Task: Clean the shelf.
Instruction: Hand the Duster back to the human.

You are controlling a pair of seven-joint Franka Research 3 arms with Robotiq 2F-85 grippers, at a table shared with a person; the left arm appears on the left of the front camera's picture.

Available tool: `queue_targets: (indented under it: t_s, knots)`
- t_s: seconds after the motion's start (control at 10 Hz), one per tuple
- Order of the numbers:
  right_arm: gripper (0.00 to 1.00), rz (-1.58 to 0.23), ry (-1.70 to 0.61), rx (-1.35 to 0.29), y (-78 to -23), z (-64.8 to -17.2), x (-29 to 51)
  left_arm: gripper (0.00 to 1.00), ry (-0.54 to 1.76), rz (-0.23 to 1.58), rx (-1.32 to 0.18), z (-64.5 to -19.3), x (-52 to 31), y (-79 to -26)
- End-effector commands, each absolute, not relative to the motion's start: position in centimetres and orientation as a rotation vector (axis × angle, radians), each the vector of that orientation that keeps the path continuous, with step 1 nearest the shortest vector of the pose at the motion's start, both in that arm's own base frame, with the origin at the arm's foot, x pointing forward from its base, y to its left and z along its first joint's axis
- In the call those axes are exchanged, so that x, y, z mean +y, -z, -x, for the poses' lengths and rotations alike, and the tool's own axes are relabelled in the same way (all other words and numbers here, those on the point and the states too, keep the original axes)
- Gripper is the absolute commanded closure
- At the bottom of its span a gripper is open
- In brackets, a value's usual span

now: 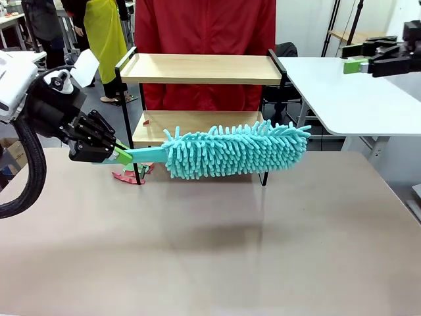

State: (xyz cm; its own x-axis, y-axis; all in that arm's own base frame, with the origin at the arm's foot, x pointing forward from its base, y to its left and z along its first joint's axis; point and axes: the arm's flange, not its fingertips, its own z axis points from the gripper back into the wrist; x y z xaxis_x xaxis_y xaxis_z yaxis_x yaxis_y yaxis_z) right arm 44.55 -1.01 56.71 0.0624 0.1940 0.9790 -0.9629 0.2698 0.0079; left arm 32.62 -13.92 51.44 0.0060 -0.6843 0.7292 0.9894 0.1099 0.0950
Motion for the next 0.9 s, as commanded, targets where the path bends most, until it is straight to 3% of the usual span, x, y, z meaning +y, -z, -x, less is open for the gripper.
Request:
queue_targets:
  t_s: [0.0,0.8]
  knots:
    - [0.0,-0.993,-1.071,-1.079,-56.1,-43.8,0.3,0.87,1.41,0.542,-0.752,-32.6,-14.0,-51.7]
    - [0.0,-1.084,-1.056,-1.025,-49.2,-38.3,6.5,0.87,1.41,0.542,-0.752,-32.6,-14.0,-51.7]
